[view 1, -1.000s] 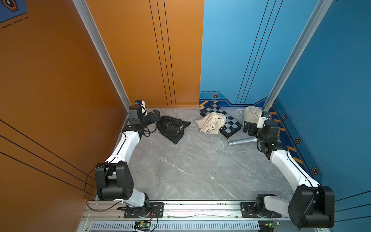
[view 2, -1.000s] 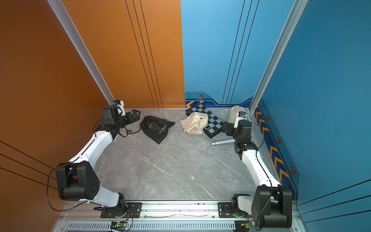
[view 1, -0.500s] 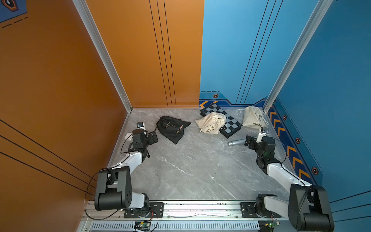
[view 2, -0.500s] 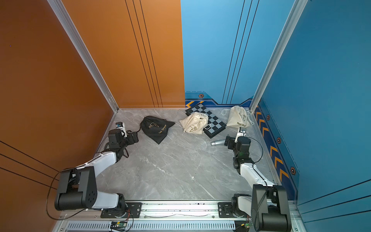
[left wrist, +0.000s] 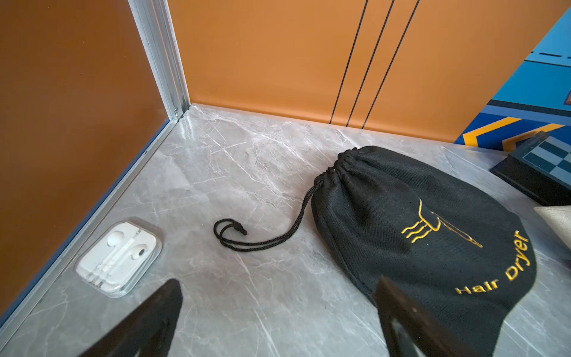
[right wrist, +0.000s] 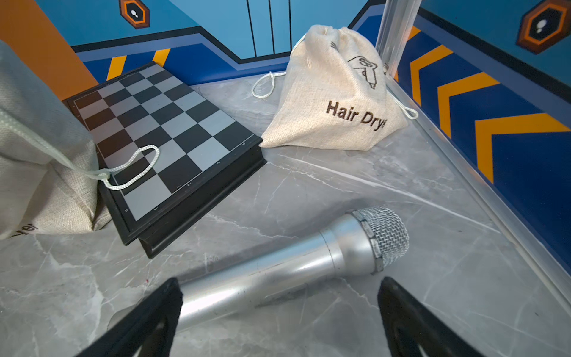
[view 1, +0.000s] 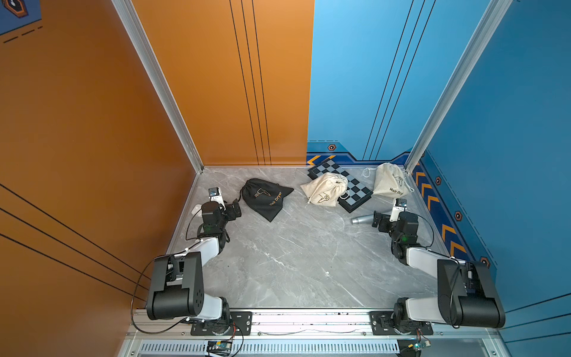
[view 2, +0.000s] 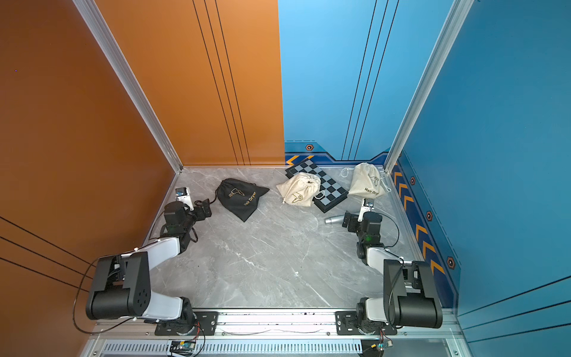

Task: Pack away hair dryers
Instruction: Reset both arms

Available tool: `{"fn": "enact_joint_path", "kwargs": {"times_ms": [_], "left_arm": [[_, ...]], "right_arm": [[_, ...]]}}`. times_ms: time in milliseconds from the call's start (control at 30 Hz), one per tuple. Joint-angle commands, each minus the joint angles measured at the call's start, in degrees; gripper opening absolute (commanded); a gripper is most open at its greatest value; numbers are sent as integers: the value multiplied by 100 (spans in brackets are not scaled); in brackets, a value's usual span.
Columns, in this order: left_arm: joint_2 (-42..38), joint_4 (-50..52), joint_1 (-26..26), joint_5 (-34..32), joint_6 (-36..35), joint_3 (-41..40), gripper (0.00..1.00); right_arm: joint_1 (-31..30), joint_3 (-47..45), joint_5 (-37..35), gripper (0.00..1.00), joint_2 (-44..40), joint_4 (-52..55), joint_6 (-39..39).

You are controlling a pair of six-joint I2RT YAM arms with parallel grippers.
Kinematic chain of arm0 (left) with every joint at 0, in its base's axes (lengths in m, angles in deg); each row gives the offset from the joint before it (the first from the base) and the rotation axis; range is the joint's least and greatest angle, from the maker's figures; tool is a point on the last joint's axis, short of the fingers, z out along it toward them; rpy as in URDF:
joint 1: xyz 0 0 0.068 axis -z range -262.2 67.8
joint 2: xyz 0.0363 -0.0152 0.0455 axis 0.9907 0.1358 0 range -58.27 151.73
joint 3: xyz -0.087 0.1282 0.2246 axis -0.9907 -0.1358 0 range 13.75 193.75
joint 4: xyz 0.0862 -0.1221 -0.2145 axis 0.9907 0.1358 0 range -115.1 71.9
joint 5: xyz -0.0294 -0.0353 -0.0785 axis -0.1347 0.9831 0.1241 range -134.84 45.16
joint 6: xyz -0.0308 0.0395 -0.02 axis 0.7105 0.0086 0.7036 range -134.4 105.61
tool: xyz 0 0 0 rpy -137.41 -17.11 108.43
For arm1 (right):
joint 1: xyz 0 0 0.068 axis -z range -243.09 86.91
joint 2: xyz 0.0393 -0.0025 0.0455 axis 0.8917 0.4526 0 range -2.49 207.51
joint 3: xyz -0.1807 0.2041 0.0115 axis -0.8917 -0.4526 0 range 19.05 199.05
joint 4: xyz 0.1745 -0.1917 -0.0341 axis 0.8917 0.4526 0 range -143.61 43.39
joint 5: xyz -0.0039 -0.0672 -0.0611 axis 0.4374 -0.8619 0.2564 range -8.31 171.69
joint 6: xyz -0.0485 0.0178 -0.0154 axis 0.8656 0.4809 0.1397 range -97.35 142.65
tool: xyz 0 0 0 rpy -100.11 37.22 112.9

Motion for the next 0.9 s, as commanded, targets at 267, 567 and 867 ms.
{"fn": "enact_joint_path", "kwargs": {"times_ms": [267, 567, 867], "left_arm": [[-474, 158, 549, -460, -483, -296, 98], [-592, -145, 653, -535, -444, -522, 98], [-544, -78, 408, -270, -296, -466, 98]], "right_arm": [[-626, -573, -519, 100, 904, -2231, 561], [-521, -445, -416, 100, 926, -1990, 460], [-619, -622, -901, 100, 926, -2316, 392]]}}
